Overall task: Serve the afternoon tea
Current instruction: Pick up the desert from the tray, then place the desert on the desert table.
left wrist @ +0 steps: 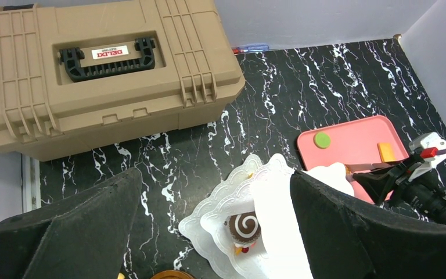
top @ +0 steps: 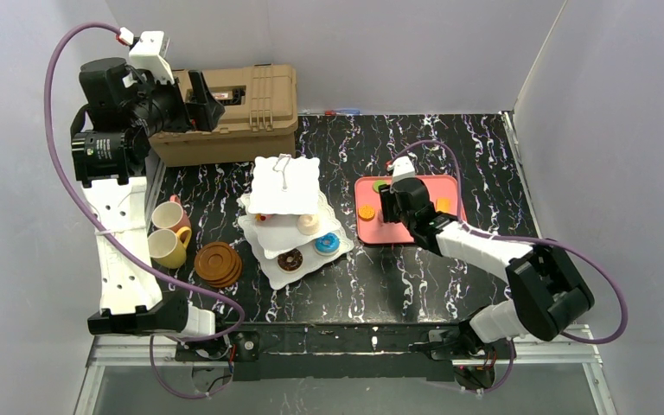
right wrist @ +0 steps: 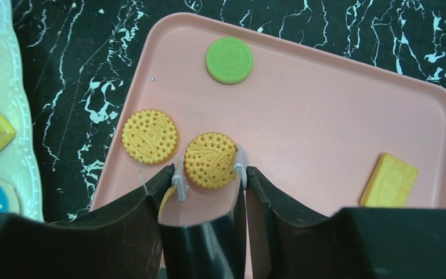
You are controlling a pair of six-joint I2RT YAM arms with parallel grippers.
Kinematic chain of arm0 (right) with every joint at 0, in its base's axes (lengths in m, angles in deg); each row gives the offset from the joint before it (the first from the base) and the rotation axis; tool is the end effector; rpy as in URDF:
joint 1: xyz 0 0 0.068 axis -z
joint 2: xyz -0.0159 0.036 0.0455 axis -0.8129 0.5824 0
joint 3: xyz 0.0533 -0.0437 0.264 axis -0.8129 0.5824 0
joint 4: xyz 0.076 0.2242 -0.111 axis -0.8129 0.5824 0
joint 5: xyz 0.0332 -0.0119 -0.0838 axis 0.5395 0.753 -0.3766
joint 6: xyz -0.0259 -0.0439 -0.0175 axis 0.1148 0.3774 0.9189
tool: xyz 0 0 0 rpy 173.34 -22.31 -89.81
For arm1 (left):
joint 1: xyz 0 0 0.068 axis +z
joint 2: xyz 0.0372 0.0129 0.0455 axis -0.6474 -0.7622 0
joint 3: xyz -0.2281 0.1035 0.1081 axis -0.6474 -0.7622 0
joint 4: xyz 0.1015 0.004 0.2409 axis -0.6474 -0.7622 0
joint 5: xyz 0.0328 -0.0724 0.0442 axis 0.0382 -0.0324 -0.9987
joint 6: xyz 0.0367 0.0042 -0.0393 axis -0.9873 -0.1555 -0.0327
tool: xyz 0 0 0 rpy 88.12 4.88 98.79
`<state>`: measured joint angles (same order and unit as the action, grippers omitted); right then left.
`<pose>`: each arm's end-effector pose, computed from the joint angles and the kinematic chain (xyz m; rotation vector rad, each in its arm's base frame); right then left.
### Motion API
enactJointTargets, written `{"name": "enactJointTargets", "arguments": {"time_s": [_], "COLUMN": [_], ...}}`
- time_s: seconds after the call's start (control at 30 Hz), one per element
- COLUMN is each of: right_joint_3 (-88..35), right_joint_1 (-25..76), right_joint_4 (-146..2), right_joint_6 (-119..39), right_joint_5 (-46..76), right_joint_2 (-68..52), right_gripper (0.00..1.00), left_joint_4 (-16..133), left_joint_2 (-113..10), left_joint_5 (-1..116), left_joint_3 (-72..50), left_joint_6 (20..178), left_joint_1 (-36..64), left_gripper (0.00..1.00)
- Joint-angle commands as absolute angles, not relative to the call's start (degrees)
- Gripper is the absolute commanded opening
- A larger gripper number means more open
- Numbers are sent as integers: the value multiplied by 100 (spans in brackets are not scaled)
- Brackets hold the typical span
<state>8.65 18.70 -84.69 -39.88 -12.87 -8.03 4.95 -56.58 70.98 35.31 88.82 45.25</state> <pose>0.2499 0.1643 0.2104 -0.2948 2.0083 0.1049 0.2390 0.0072 0.5466 0.1690 1.7906 -0.2996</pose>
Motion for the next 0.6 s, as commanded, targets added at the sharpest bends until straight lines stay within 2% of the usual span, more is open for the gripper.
{"name": "enactJointTargets", "arguments": {"time_s": [0.0, 0.17, 0.33, 0.57], "right_joint_3": [266, -738, -2041, -3266], "right_joint_1": [1878, 1826, 1437, 444], "right_joint_4": [-8162, -7181, -6228, -5867], "right_joint_6": [-3923, -4051, -4185, -4279], "right_joint_5": [-1173, -691, -316, -393], "right_joint_2": [-1543, -2125, -2203, -1946], "right_gripper": [24, 17, 17, 17], "left_joint_4": [562, 603, 615, 621], "left_joint_2": [-5467, -5467, -5460, -5403], "left_joint_5": [7211, 7211, 7231, 7247], "left_joint_3": [3476, 3381, 3292, 3197], "left_joint_6": [8835, 8779, 8776, 8753], "left_joint_1": [4586, 4593, 4593, 4605], "left_gripper": [98, 98, 98, 98]}}
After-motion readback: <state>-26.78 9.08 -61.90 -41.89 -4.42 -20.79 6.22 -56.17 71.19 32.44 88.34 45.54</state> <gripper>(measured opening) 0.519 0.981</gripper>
